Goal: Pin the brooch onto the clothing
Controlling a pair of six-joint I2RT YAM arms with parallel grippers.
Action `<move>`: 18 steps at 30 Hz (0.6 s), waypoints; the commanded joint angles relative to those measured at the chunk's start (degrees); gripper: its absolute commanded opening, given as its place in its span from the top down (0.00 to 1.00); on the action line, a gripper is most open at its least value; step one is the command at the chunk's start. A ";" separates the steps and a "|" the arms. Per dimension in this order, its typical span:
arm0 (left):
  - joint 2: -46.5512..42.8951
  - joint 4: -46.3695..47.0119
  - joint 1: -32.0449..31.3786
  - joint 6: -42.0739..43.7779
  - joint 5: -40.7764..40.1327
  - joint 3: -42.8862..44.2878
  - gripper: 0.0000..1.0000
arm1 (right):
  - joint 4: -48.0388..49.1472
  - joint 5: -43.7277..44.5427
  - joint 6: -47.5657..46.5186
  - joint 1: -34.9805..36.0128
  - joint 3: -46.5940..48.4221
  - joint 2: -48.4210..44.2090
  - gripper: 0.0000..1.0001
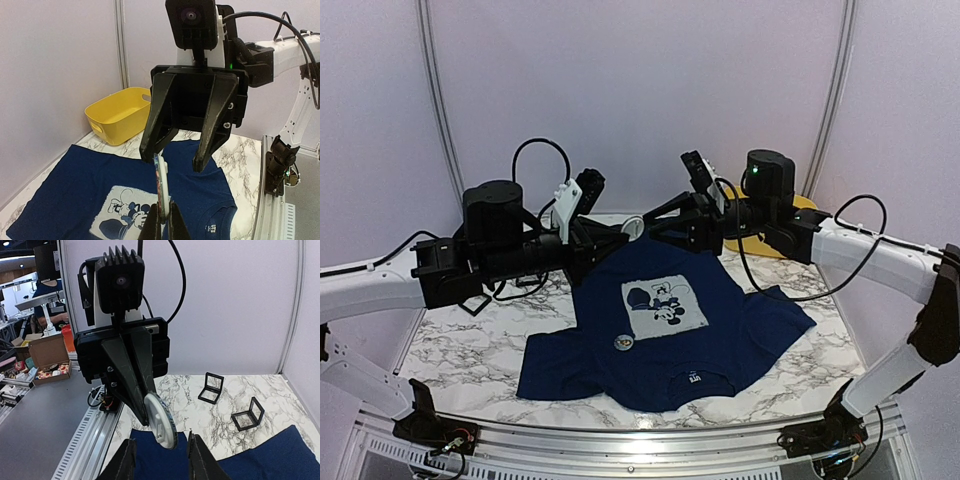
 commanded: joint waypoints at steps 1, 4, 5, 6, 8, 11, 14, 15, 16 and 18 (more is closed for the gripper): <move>-1.22 2.49 0.23 -0.50 1.69 -0.60 1.00 | 4.70 1.42 2.96 0.67 0.35 0.54 0.72; -1.31 2.65 0.23 -0.57 1.82 -0.61 1.00 | 2.85 1.91 2.32 1.28 1.03 1.01 0.76; -1.32 2.67 0.23 -0.57 1.90 -0.54 1.00 | 2.29 2.09 1.90 1.45 1.16 1.13 0.76; -1.32 2.75 0.23 -0.57 1.92 -0.57 1.00 | 2.06 2.16 1.75 1.43 1.23 1.22 0.79; -1.24 2.77 0.23 -0.68 2.00 -0.61 1.00 | 1.46 2.37 1.61 1.47 1.43 1.46 0.86; -1.39 2.85 0.23 -0.68 2.26 -0.69 1.00 | 0.13 2.84 0.89 1.61 2.01 1.93 0.88; -1.41 2.85 0.23 -0.67 2.75 -0.63 1.00 | -0.28 3.65 0.70 1.77 2.16 2.13 0.90; -1.33 2.85 0.23 -0.82 2.86 -0.61 1.00 | -0.17 3.68 0.68 1.76 2.14 2.08 0.95; -1.27 2.85 0.23 -0.83 2.87 -0.65 1.00 | -0.18 3.70 0.67 1.72 2.09 2.00 1.00; -1.28 2.85 0.23 -0.85 2.65 -0.74 1.00 | 0.16 3.51 0.63 1.73 1.99 1.75 1.00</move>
